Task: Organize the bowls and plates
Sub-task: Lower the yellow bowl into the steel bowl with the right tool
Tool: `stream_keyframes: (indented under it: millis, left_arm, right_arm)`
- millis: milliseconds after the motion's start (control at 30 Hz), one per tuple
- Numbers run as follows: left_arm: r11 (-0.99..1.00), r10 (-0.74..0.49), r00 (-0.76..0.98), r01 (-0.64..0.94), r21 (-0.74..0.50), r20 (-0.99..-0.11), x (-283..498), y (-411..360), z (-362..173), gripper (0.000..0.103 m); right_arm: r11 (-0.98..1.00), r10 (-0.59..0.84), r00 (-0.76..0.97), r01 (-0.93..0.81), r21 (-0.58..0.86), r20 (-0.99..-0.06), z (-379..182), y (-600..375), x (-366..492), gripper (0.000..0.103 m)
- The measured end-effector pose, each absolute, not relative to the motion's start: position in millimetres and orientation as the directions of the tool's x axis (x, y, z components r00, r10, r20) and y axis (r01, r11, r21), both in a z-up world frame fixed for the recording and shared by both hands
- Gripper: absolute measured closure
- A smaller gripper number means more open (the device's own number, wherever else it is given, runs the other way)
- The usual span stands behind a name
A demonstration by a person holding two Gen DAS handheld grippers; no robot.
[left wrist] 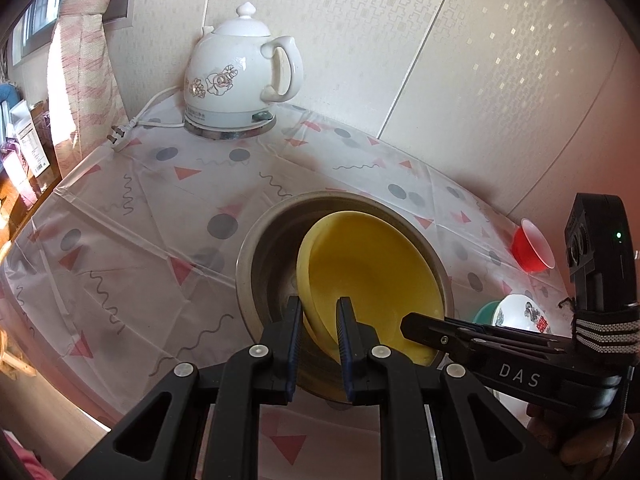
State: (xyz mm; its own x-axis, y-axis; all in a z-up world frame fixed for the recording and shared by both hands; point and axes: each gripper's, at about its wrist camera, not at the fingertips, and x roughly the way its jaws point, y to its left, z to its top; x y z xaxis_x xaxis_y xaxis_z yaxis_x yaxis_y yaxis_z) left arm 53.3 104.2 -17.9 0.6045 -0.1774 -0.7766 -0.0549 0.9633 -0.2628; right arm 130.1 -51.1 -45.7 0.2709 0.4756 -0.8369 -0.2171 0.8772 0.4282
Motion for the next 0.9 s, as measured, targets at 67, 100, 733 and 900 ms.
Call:
stream_keyframes:
  millis: [67,100,733,900]
  left_arm:
    - [0.963,-0.178,0.602,-0.057,-0.264,-0.778,53,105,-19,0.086]
    - [0.963,-0.177,0.603,-0.059,-0.264,-0.778,53,106,-19,0.086]
    - [0.959,-0.161,0.590,-0.094,-0.265,-0.791,53,120,-31,0.086]
    - [0.957,-0.166,0.596,-0.094,-0.274,-0.785,54,122,-32,0.086]
  right_arm:
    - [0.878,0.474,0.270,-0.217,0.426,-0.838,-46,-50,131,0.083]
    - [0.879,0.472,0.271,-0.219,0.424,-0.839,-45,-50,131,0.083]
    - [0.884,0.449,0.231,-0.258,0.391,-0.863,-54,-31,134,0.083]
    - [0.888,0.435,0.228,-0.269,0.373,-0.871,-56,-26,137,0.083]
